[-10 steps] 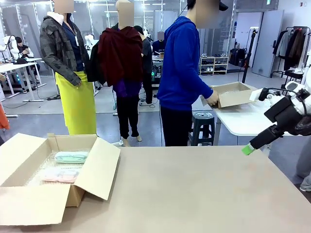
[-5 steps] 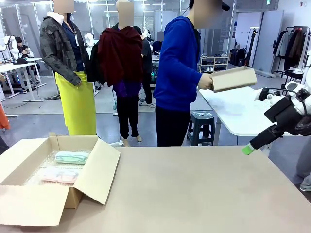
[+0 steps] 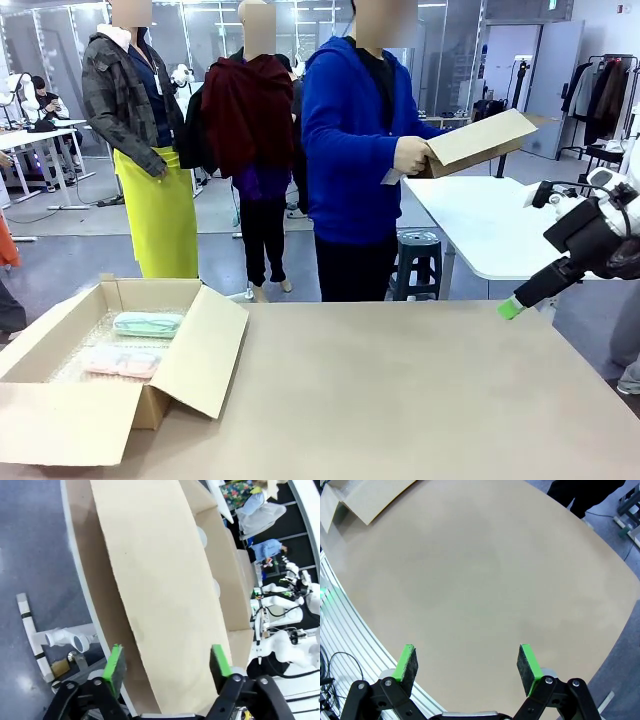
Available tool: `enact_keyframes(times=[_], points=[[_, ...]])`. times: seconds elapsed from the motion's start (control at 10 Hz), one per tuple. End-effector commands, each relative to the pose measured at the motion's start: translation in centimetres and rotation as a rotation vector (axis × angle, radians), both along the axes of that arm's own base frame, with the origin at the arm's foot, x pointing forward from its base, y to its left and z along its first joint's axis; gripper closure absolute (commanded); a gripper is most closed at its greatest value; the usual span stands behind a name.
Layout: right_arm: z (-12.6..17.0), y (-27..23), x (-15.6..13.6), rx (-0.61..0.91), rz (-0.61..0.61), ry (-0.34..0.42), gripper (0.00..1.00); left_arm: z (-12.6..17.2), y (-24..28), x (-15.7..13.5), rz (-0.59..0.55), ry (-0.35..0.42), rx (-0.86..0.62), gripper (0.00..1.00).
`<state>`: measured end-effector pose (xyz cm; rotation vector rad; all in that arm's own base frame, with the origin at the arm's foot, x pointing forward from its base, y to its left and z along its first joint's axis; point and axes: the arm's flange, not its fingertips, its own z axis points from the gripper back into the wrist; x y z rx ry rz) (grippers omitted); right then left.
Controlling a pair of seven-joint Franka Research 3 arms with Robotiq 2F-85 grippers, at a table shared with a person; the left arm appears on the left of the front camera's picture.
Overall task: Pack the glasses set securely to prepare it for shipping.
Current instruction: Position the Package Box on the left side of the table.
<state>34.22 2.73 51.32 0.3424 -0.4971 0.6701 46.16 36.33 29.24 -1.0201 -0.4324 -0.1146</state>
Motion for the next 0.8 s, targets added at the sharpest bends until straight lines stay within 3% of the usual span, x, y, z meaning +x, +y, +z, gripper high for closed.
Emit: enact_keyframes(times=[0.0, 0.2, 0.3, 0.5, 0.6, 0.7], points=[[0.0, 0.1, -0.1, -0.012, -0.014, -0.001, 0.00, 0.9, 0.4, -1.2, 0.017, -0.037, 0.046, 0.00], [0.0, 0.1, -0.1, -0.012, -0.014, -0.001, 0.00, 2.5, 2.4, -0.8, 0.036, -0.090, 0.128, 0.00], [0.0, 0.1, -0.1, -0.012, -0.014, -0.001, 0.00, 4.9, 3.3, -0.3, 0.050, -0.107, 0.163, 0.00], [0.0, 0.1, -0.1, -0.012, -0.014, -0.001, 0.00, 12.8, -0.4, -0.8, -0.017, -0.276, 0.297, 0.00], [0.0, 0.1, -0.1, -0.012, -0.014, -0.001, 0.00, 17.7, -3.4, -1.2, -0.082, -0.427, 0.473, 0.00], [0.0, 0.1, -0.1, -0.012, -0.014, -0.001, 0.00, 22.0, -7.9, -1.7, -0.186, -0.544, 0.488, 0.00]])
